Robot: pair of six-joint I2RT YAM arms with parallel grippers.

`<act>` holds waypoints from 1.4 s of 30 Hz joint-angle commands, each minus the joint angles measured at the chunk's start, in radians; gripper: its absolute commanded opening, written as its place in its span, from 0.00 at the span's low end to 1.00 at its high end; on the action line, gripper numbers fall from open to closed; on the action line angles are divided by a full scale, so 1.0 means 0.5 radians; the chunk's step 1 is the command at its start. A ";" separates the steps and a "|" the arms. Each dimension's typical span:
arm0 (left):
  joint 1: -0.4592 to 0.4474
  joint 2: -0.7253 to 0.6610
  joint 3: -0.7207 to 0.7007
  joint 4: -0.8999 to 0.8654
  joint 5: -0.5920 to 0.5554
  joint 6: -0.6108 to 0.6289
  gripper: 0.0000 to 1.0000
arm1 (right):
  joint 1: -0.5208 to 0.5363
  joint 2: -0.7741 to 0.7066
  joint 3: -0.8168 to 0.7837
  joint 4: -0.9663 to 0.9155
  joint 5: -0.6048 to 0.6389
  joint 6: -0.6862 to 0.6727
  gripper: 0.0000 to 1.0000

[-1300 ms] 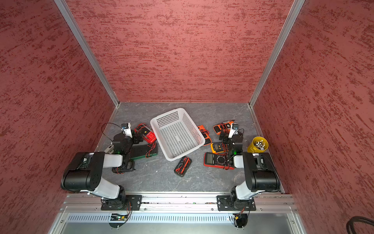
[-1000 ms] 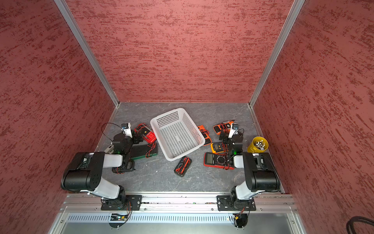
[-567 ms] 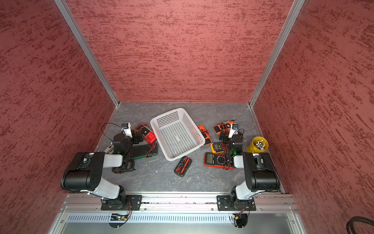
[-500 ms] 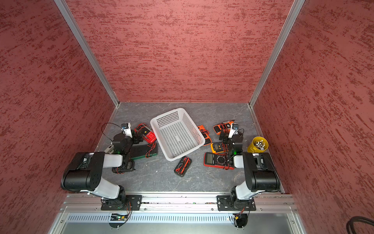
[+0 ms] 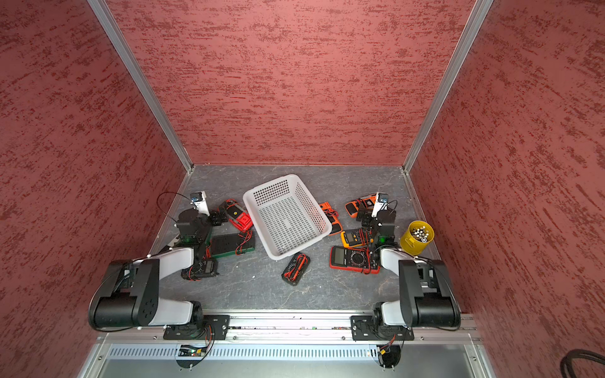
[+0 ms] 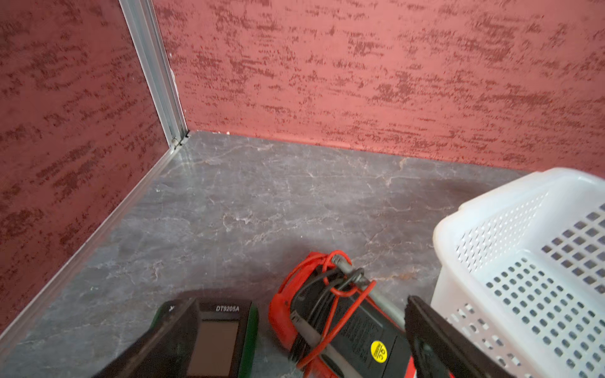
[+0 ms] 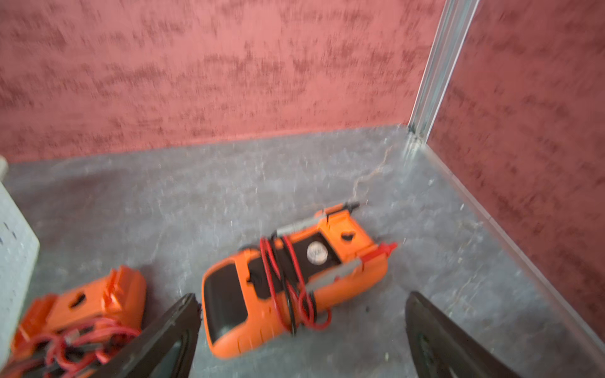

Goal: Put the multimeter into the basket
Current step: Pick up the multimeter from the center of the board.

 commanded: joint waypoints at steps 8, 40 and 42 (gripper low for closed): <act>-0.005 -0.328 0.257 -0.638 -0.035 -0.038 1.00 | 0.019 -0.487 0.244 -0.956 0.307 0.310 0.99; -0.210 -0.296 0.820 -1.322 0.008 -0.330 1.00 | 0.362 -0.543 0.704 -3.480 -0.250 2.430 0.99; -0.229 -0.287 0.824 -1.320 0.033 -0.326 1.00 | 0.411 -0.510 0.703 -3.494 -0.227 2.491 0.99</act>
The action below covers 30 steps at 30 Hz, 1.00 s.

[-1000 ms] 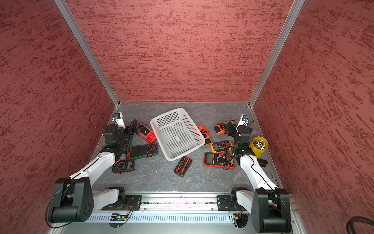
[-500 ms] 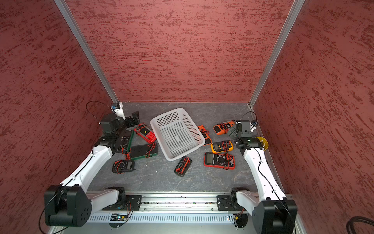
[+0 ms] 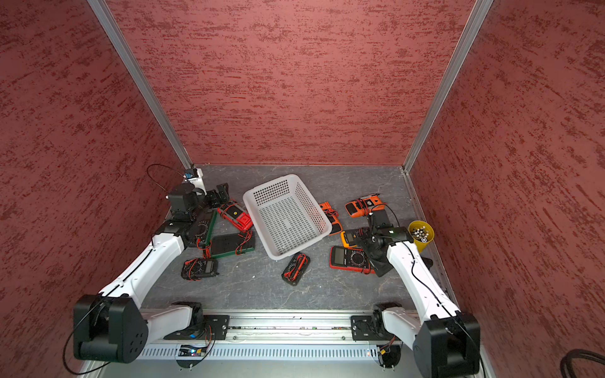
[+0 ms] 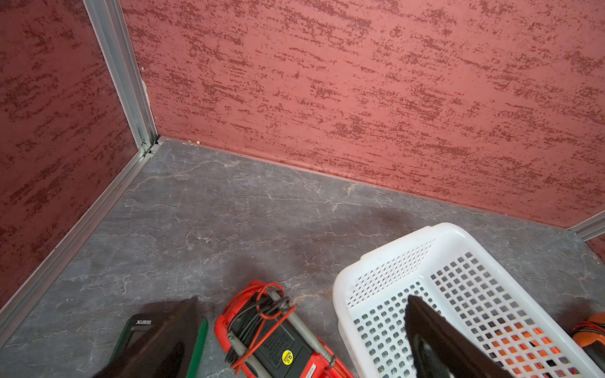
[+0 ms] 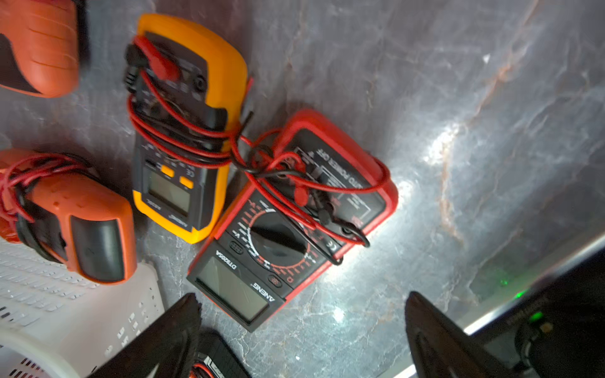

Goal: Put the multimeter into the basket
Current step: Pick up the multimeter from the center of the board.

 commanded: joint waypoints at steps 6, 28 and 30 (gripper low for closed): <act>-0.095 0.044 0.088 -0.038 0.096 0.051 1.00 | 0.117 0.136 -0.040 0.065 -0.028 0.310 0.99; -0.215 0.109 0.087 -0.105 0.235 0.056 1.00 | 0.075 0.630 -0.059 0.517 0.078 0.393 0.99; -0.219 0.109 0.088 -0.121 0.234 0.057 1.00 | 0.059 0.644 -0.061 0.503 0.107 0.369 0.99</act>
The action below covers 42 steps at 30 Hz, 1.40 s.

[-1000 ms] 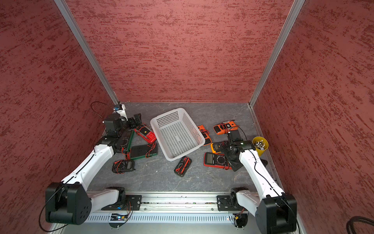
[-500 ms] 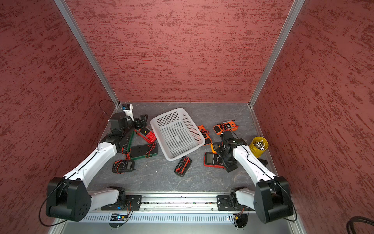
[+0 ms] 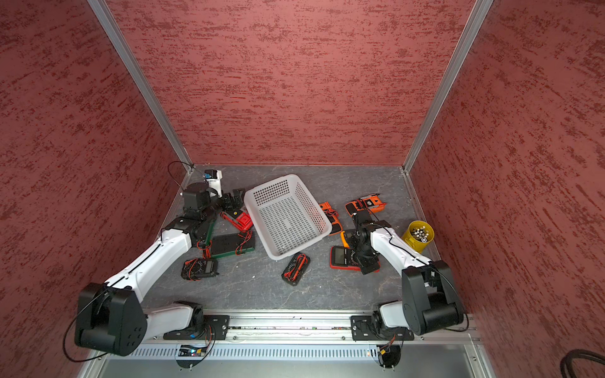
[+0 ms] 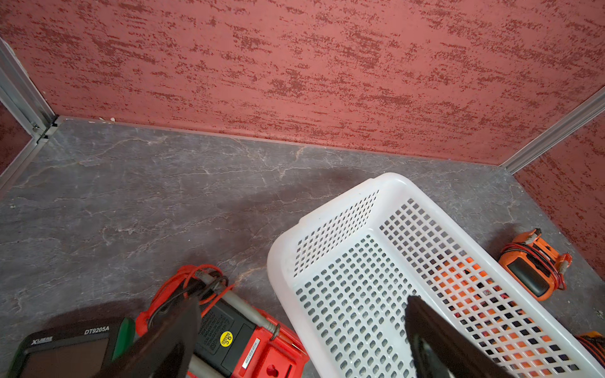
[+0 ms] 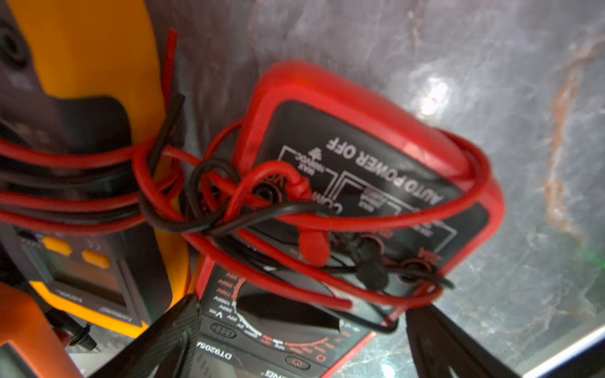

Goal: Put the multimeter into the basket
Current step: Pick up the multimeter from the center of the board.

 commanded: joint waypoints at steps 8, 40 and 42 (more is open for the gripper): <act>-0.037 0.021 0.054 -0.048 0.034 0.019 1.00 | -0.102 0.080 -0.020 0.027 0.296 -0.167 0.99; -0.079 0.131 0.174 -0.068 0.013 0.055 1.00 | -0.334 0.369 0.000 0.313 0.129 -0.573 0.97; -0.078 0.131 0.169 -0.068 0.002 0.053 1.00 | -0.333 0.348 -0.031 0.329 0.113 -0.575 0.87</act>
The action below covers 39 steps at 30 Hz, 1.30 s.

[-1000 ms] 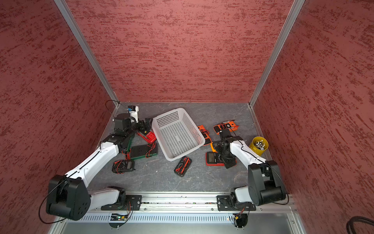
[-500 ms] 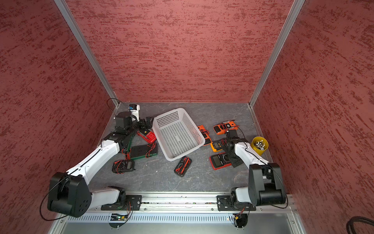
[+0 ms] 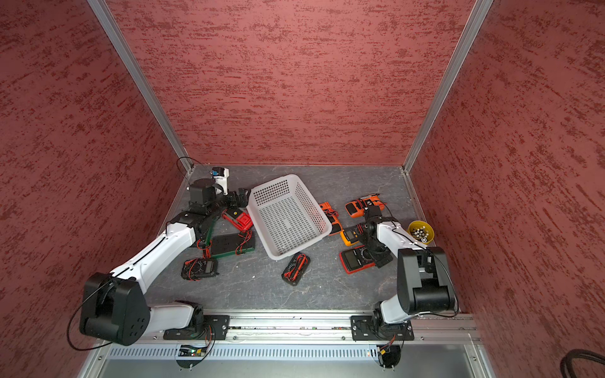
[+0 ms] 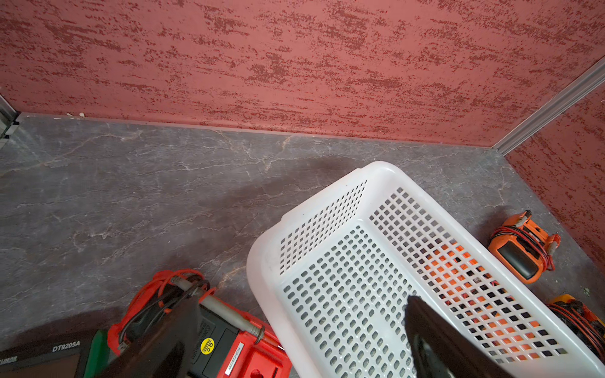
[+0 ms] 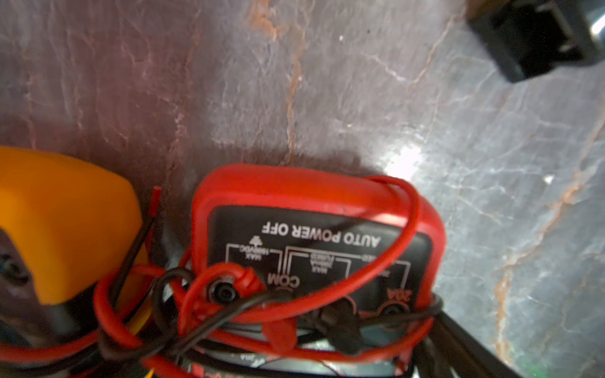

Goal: Put the multimeter into the basket
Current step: Pick up the multimeter from the center of the board.

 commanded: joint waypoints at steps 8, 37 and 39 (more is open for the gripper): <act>-0.015 0.006 0.041 0.012 -0.047 0.019 1.00 | -0.008 -0.207 -0.171 0.090 -0.131 0.019 0.52; -0.015 0.029 0.035 0.093 -0.017 -0.042 1.00 | 0.491 -0.661 0.934 -0.345 0.334 0.217 0.00; -0.013 0.027 0.035 0.098 -0.012 -0.046 1.00 | 0.595 -0.563 1.051 -0.273 0.353 0.234 0.00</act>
